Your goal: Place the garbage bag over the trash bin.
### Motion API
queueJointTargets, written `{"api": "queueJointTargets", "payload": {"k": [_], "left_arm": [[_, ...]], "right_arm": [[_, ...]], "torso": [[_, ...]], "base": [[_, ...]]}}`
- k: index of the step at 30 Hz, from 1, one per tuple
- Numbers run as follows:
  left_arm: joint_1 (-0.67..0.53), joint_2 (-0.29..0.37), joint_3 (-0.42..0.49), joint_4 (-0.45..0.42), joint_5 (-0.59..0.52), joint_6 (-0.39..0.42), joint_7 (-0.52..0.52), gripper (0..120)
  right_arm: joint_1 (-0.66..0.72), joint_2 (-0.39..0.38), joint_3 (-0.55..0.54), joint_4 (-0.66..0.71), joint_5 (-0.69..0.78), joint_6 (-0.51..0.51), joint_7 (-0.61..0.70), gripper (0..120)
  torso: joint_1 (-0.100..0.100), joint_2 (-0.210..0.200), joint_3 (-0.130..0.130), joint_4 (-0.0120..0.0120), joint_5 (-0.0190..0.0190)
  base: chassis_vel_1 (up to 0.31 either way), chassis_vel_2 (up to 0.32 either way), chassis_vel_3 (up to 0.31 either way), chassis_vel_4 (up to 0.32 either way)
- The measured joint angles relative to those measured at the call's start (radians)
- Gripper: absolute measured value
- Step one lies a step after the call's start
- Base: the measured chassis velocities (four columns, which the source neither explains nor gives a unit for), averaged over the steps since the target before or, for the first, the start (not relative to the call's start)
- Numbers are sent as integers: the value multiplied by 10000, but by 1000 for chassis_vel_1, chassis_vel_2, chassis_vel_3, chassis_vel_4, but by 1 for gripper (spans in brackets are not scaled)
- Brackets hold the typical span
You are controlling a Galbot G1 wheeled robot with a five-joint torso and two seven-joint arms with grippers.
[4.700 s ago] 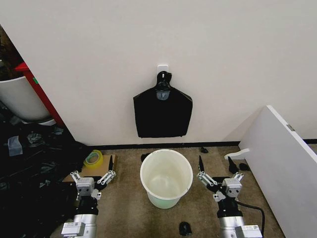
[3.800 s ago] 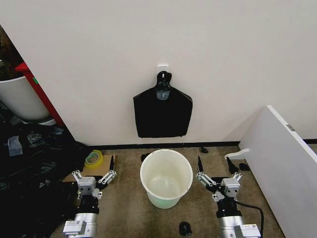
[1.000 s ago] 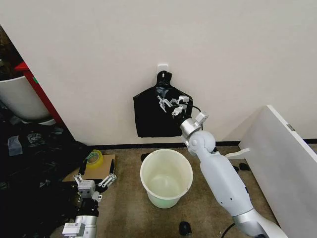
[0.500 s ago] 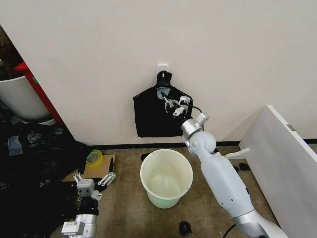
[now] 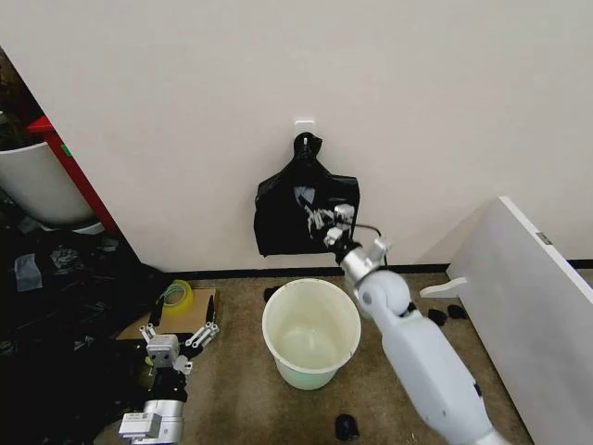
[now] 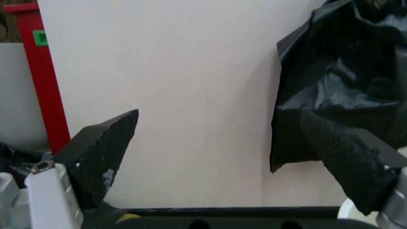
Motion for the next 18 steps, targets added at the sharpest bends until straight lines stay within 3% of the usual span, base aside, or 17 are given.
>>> {"api": "queueJointTargets", "payload": {"k": [18], "left_arm": [[-134, 52, 162, 173, 87, -18, -6, 100]], "right_arm": [[-2974, -402, 312, 2162, -2415, 927, -305, 0]], "torso": [[0, 1, -1, 0, -1]], "base": [[0, 0, 0, 0]]}}
